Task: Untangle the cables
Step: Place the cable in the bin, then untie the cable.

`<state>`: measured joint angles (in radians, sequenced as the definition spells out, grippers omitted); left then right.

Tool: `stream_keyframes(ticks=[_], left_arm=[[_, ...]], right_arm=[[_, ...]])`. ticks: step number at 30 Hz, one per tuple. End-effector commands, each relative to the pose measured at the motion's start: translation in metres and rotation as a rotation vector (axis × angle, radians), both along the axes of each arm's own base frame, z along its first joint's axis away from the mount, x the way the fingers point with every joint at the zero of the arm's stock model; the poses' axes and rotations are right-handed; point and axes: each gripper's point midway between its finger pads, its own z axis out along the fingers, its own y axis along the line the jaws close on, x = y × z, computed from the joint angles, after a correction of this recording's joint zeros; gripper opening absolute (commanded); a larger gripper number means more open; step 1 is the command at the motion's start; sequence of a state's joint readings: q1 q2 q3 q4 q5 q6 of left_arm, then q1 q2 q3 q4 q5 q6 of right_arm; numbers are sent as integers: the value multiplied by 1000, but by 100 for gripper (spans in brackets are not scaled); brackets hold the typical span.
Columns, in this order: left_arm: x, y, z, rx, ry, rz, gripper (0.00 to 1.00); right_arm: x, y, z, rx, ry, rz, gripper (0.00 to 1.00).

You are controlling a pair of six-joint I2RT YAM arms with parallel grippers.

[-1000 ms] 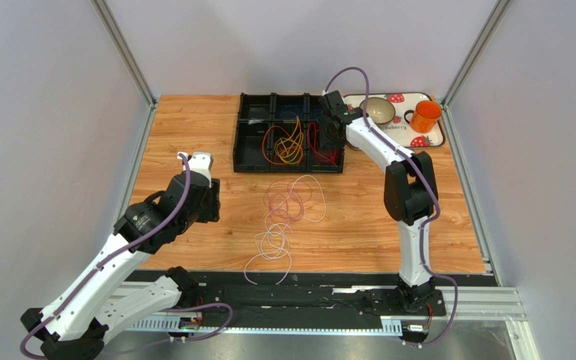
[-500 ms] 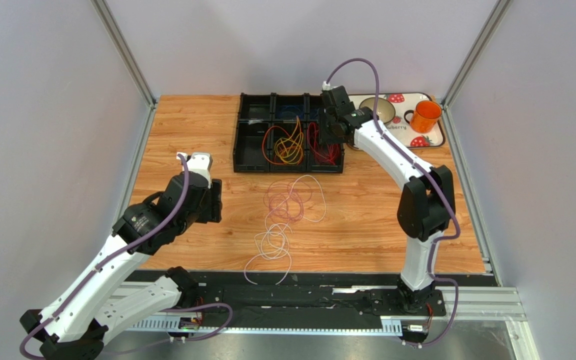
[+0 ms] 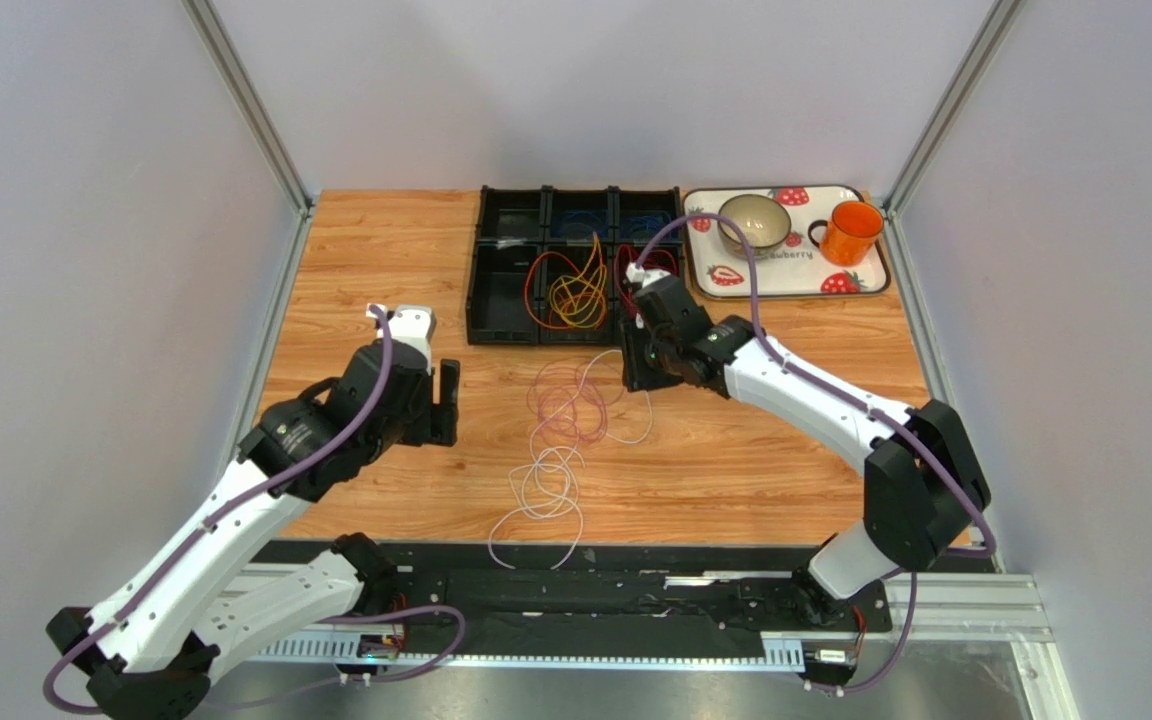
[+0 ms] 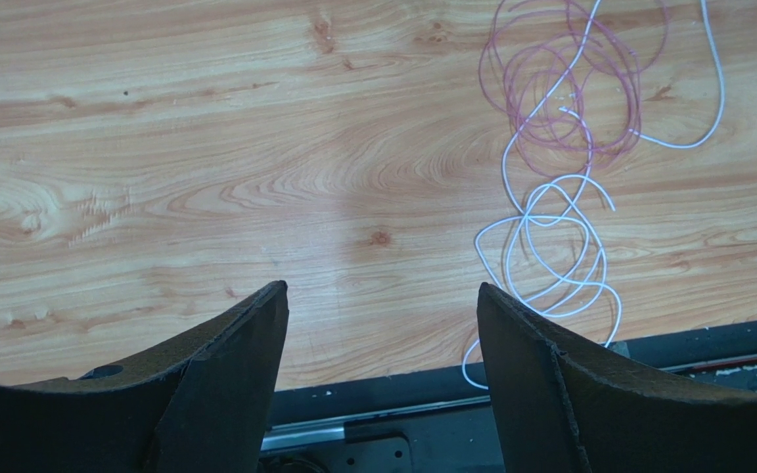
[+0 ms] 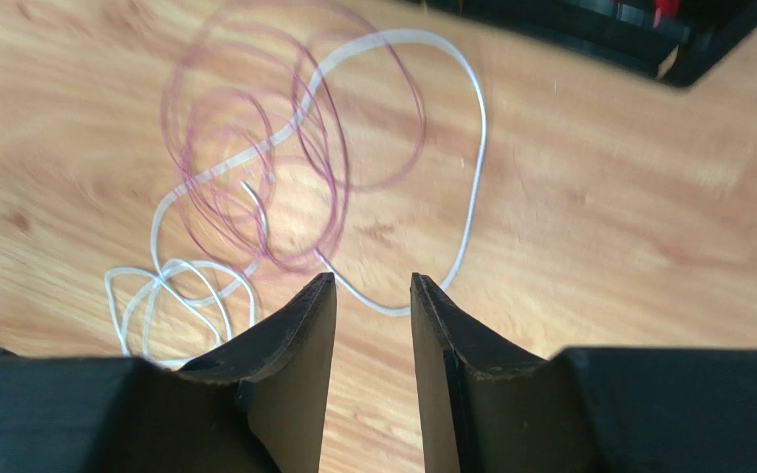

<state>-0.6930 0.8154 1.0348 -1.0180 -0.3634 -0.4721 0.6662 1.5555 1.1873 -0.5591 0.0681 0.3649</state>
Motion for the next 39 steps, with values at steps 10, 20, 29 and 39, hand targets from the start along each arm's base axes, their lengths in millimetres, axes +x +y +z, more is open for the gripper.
stream_keyframes(ticks=[10,20,29,39], left_arm=[[68,-79,-40,-100,72,1,70],[129,-124,-105,-18,160,47,64],[155,-140,-150,59,226,81,58],[153,-137,-180,100,287,112,44]], right_arm=[[-40,-20,-11,140,-28,-69,49],[-65,-32,-20,147,-8,-38,49],[-79,-33,-19,168,5,9,49],[-79,-29,-20,177,11,24,48]])
